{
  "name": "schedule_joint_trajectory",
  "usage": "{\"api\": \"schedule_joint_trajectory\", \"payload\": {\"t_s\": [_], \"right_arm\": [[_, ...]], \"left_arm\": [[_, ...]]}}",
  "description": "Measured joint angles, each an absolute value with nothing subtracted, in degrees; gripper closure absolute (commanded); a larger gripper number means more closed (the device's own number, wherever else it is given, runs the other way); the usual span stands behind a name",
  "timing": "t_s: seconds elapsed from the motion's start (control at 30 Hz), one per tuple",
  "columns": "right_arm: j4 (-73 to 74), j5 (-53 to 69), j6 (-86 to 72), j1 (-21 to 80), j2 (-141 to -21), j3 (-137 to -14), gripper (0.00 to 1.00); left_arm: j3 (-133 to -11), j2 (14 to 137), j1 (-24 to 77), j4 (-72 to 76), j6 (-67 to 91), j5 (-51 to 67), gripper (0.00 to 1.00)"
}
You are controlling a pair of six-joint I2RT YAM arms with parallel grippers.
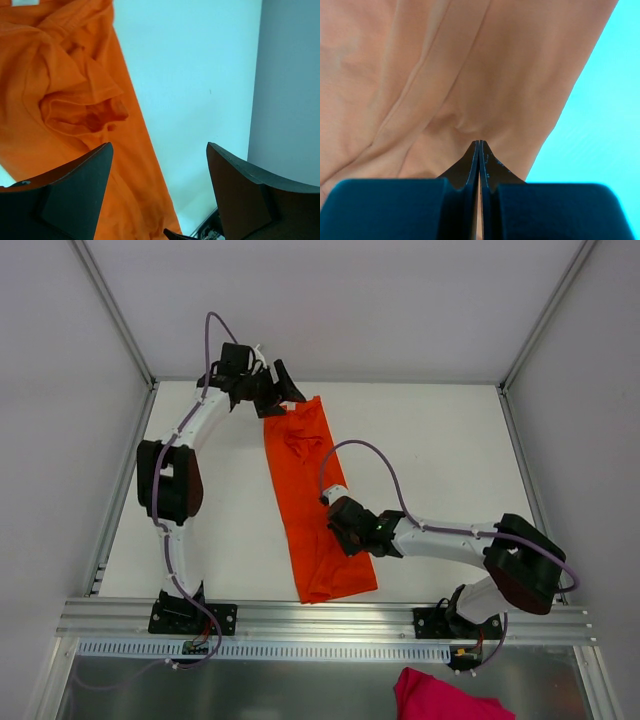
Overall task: Fold and stack the t-shirts
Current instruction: Rotate the tshirt 90 degrees
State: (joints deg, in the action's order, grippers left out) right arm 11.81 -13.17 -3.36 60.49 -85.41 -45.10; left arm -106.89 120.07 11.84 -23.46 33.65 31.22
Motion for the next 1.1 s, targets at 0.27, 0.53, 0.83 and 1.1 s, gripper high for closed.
{"api": "schedule_joint_trajectory", "payload": {"t_s": [0.27, 0.53, 0.83, 1.1], "right_arm": [[17.1, -14.26, -2.85, 57.82, -82.24, -45.1, 0.96], [22.13, -14.06, -3.05, 46.92, -74.04, -45.1, 0.87], [25.15, -11.73, -2.72, 45.34, -73.45, -45.95, 0.78], [26.63, -8.91, -2.79, 45.34, -73.47, -47.24, 0.69]], "left_arm": [[-93.21, 110.5, 18.72, -25.15, 31.73, 28.03, 0.29], [-71.64, 105.62, 22.79, -28.71, 31.31, 24.93, 0.3], [-67.55, 100.77, 23.24, -31.46, 30.63, 22.9, 0.31], [-64.95, 98.8, 25.85, -38.74, 28.8, 25.56, 0.35]]}}
